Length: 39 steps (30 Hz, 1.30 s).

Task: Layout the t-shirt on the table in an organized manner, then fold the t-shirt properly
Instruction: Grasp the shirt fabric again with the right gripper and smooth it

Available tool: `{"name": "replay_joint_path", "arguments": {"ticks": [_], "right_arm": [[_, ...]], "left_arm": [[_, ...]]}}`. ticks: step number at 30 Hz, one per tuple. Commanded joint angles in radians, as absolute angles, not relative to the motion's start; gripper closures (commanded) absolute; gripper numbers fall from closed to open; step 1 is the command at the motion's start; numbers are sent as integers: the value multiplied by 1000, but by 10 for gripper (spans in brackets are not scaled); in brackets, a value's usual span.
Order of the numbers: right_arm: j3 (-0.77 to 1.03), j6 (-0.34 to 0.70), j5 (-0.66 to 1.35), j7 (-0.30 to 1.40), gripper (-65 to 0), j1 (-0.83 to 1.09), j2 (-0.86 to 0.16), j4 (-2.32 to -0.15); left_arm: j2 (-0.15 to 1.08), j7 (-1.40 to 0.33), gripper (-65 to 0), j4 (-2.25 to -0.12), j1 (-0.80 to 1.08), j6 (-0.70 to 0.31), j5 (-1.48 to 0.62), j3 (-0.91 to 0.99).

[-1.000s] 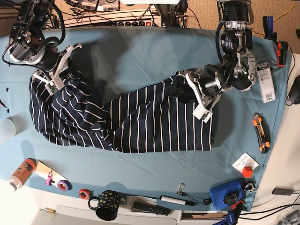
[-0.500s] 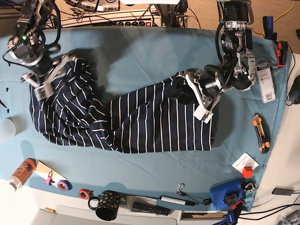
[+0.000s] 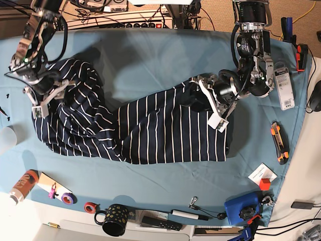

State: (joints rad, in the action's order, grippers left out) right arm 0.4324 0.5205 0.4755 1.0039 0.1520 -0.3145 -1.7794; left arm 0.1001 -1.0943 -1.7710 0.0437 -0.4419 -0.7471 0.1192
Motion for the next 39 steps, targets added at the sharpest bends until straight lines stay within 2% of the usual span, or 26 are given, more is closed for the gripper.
{"name": "replay_joint_path", "arguments": {"ticks": [1,9,13,15,17,19,20,28,35,36,38,39], "right_arm": [[439,528,498,995,-273,126,-326,-1788],[437,546,542,1028,-269,97,-324,-1785],[437,546,542,1065,-209,97,-324,-1785],[437,546,542,1065,-206,97,-324,-1785],[437,546,541,1065,-130,97,-324,-1785],[437,546,537,1064,-11,97,-324,-1785],[437,546,530,1061,0,97,-324,-1785],[441,591,564,1048,0,102,-324,-1893],[442,591,465,1101,0,102,-325,-2037],[442,591,455,1126,-27,104,-324,-2036],[442,590,423,1129,-201,129,-324,-2034],[442,589,412,1120,-265,148,-324,-2034]], "left_arm": [[100,-1072,-309,-1788,31,-447,-771,121],[100,-1036,-309,-1788,30,-447,-771,121],[100,-993,-309,-1788,30,-447,-771,121],[100,-994,-309,-1788,30,-447,-771,121],[100,-994,-309,-1788,31,-447,-771,121],[100,-994,-309,-1788,31,-447,-771,121],[100,-995,-309,-1788,31,-447,-771,121],[100,-994,-309,-1788,31,-447,-771,121],[100,-994,-309,-1788,31,-447,-771,121],[100,-994,-309,-1788,31,-447,-771,121],[100,-995,-309,-1788,31,-447,-771,121],[100,-994,-309,-1788,31,-447,-771,121]]}}
